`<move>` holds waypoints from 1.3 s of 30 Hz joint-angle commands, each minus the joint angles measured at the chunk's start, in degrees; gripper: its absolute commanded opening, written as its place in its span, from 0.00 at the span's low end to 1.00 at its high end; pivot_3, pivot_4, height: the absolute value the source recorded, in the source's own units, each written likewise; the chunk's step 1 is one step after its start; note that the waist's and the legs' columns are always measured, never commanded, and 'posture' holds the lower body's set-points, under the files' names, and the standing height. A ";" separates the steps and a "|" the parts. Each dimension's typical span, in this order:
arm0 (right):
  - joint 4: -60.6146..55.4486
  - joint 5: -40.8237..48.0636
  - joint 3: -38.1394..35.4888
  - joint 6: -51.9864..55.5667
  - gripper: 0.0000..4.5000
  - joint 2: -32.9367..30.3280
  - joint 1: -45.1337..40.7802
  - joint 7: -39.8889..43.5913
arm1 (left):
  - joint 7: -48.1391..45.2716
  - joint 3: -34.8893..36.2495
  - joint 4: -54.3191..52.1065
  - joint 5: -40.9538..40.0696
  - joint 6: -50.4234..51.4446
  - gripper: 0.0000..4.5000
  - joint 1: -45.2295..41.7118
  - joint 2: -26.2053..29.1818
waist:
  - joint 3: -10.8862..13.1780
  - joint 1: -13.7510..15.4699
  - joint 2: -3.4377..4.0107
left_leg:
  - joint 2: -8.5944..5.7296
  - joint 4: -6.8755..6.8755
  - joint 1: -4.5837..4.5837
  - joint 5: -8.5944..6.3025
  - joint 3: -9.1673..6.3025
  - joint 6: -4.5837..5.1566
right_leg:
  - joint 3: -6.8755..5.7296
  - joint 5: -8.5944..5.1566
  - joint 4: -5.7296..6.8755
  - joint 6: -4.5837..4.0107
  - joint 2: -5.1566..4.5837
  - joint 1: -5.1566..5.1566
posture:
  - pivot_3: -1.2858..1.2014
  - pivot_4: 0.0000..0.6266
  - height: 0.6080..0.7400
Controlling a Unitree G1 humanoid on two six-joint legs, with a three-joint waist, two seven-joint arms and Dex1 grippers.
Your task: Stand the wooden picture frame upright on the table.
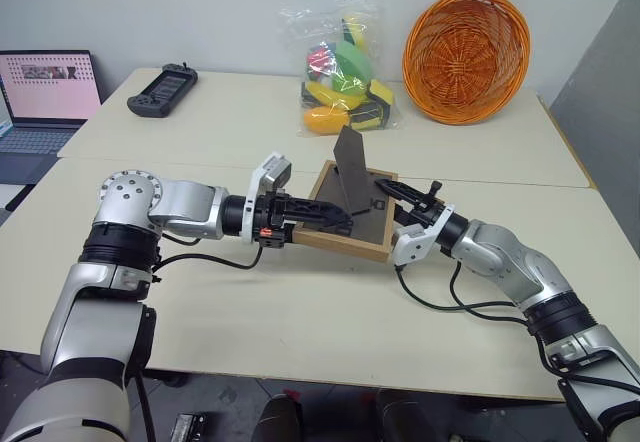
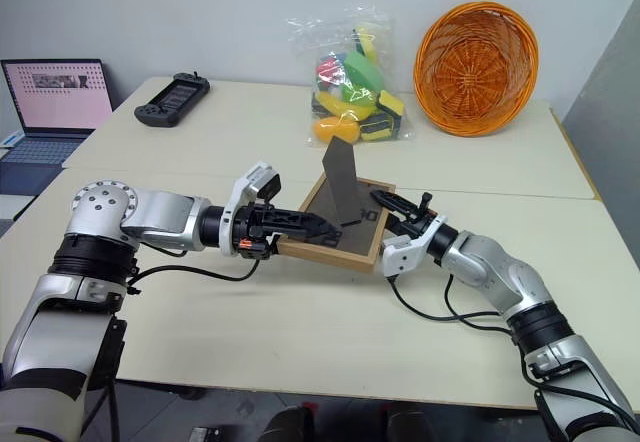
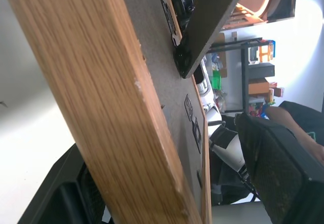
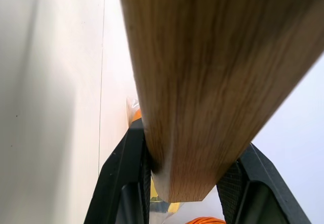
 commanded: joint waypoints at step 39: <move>-14.21 47.56 -9.68 41.90 0.29 3.95 -8.95 37.39 | -40.06 27.89 -55.73 51.61 -43.03 0.85 31.17 8.44 | 0.01 0.12 0.00 | 0.18 -0.06 0.03 -0.13 0.17 0.22 | 0.04 0.00 -0.07 -0.01 0.03 0.06 | 0.52 0.24 1.00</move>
